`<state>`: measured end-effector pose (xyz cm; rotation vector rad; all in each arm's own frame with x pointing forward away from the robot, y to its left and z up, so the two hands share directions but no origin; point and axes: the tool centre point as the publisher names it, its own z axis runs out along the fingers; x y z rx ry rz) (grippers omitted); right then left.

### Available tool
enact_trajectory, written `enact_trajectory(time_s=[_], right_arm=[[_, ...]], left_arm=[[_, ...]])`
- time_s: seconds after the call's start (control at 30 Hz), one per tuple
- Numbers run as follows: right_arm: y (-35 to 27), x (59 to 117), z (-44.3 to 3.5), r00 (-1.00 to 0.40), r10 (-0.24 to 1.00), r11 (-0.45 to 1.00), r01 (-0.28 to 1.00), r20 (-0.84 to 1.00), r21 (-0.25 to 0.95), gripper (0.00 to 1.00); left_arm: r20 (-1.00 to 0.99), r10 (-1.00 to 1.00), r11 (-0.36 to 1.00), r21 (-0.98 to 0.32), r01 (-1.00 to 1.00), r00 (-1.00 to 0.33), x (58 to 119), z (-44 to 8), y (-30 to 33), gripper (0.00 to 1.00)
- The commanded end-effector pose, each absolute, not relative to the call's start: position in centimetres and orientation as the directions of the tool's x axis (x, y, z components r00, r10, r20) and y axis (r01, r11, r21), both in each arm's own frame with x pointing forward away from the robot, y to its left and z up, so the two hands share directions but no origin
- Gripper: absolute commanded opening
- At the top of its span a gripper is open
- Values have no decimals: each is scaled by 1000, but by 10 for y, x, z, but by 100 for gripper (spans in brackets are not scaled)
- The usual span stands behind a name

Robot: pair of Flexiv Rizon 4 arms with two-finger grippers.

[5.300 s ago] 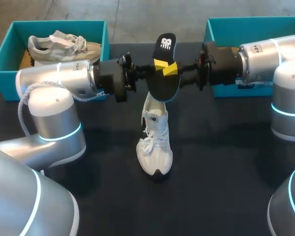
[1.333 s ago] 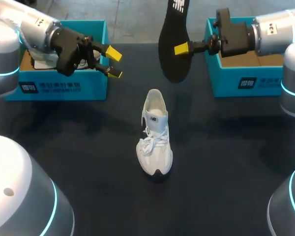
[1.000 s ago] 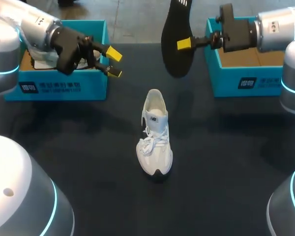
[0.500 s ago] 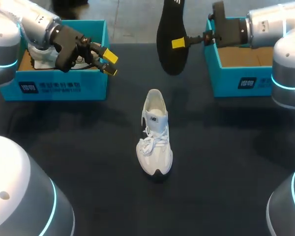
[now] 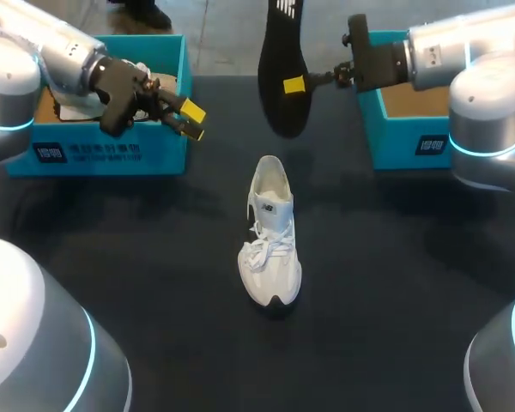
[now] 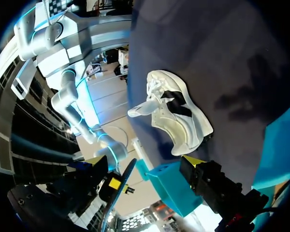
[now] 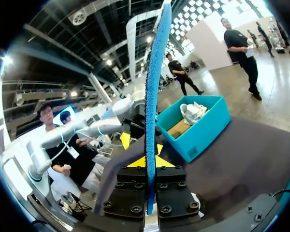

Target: Take the shoe out of the shoebox, open the shoe tongue, remove and reinsert the insole, then place the shoe into the shoebox

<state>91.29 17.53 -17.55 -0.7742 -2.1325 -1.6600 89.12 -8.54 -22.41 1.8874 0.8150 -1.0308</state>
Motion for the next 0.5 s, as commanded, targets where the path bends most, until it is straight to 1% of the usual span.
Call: enact_trajectory(time_s=[0.03, 0.3, 0.5], right_arm=[[181, 917, -190, -799, 202, 167, 598, 567, 784, 0], [182, 915, -197, -796, 182, 165, 603, 577, 781, 0], [182, 915, -197, -796, 182, 165, 603, 577, 781, 0]], left_arm=[[-860, 186, -460, 350, 816, 474, 887, -228, -91, 100], [-868, 199, -426, 342, 838, 456, 887, -233, -98, 100], [-860, 224, -425, 338, 840, 460, 886, -237, -105, 100]])
